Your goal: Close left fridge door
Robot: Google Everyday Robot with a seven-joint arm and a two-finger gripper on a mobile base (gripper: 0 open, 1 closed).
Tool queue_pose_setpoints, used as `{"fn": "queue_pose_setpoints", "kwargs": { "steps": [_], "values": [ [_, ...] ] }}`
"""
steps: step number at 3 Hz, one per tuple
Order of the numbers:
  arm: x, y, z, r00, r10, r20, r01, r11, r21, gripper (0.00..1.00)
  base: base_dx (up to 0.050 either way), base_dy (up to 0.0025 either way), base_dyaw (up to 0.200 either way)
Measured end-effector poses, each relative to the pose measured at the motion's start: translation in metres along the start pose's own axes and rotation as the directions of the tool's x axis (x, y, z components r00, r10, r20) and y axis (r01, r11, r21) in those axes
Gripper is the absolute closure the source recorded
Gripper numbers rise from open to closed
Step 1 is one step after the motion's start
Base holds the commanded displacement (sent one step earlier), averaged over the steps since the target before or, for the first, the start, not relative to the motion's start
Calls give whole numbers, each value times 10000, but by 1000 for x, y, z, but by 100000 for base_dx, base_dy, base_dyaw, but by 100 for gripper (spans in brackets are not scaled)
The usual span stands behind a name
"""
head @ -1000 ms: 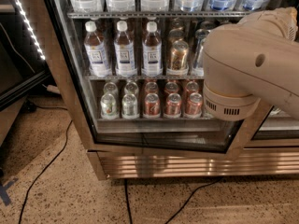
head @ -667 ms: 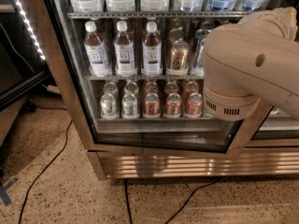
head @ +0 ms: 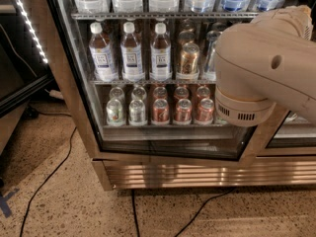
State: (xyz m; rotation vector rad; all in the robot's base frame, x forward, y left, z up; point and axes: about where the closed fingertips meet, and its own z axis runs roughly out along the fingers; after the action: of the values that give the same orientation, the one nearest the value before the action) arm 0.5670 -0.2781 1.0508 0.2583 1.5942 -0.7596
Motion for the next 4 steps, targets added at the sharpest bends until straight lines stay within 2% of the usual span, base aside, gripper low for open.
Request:
{"fn": "queue_pose_setpoints", "kwargs": {
  "steps": [4],
  "values": [
    [-7, 1, 3, 9999, 46, 113, -42, 9996, -284, 100, 0, 0, 0]
  ]
}}
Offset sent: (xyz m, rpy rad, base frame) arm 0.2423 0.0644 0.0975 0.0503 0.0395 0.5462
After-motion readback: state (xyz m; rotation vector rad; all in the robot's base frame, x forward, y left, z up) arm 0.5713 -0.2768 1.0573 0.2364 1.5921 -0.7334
